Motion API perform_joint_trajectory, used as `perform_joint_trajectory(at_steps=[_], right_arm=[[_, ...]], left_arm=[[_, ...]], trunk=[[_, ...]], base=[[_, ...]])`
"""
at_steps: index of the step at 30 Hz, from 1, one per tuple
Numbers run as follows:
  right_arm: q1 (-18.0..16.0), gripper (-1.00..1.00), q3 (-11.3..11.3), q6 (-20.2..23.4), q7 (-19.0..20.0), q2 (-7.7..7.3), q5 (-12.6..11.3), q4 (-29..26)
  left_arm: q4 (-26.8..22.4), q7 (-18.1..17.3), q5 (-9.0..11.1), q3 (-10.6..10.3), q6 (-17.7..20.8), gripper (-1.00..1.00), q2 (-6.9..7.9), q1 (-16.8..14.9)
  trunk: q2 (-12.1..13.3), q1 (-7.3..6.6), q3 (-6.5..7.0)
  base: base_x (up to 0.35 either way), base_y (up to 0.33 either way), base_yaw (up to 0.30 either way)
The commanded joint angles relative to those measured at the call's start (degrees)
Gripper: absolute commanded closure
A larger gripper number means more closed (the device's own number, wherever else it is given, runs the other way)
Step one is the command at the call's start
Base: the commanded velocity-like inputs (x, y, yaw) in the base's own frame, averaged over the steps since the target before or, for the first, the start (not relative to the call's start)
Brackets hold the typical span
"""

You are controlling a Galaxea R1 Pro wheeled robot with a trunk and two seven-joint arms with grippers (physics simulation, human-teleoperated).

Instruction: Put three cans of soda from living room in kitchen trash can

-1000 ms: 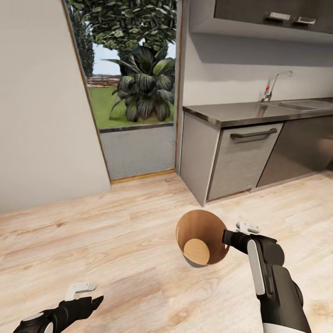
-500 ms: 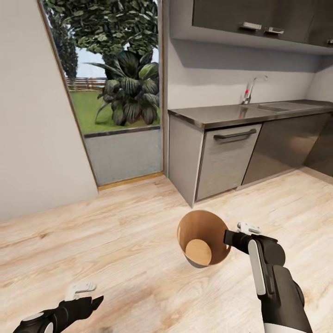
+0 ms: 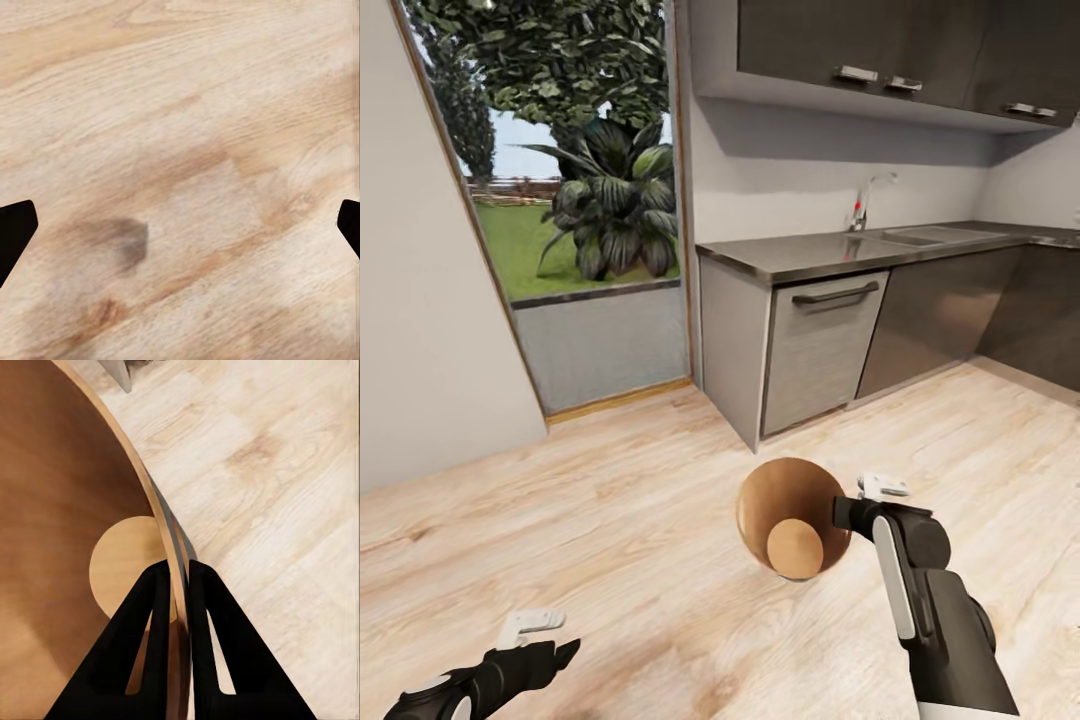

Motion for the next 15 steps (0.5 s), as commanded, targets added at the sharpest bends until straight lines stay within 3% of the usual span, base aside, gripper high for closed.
perform_joint_trajectory(at_steps=[1, 15], right_arm=[[0.0, 1.00, 0.2, 0.0, 0.2, 0.02, -2.6, 0.0], [0.0, 1.00, -0.2, 0.0, 0.3, 0.02, -2.8, 0.0]], left_arm=[[0.0, 0.0, 0.0, 0.0, 0.0, -1.00, 0.01, 0.0], [0.0, 0.0, 0.0, -0.1, 0.0, -1.00, -0.07, 0.0]], trunk=[[0.0, 0.00, 0.09], [0.0, 0.00, 0.56]], base=[[0.000, 0.000, -0.159], [0.000, 0.000, -0.104]])
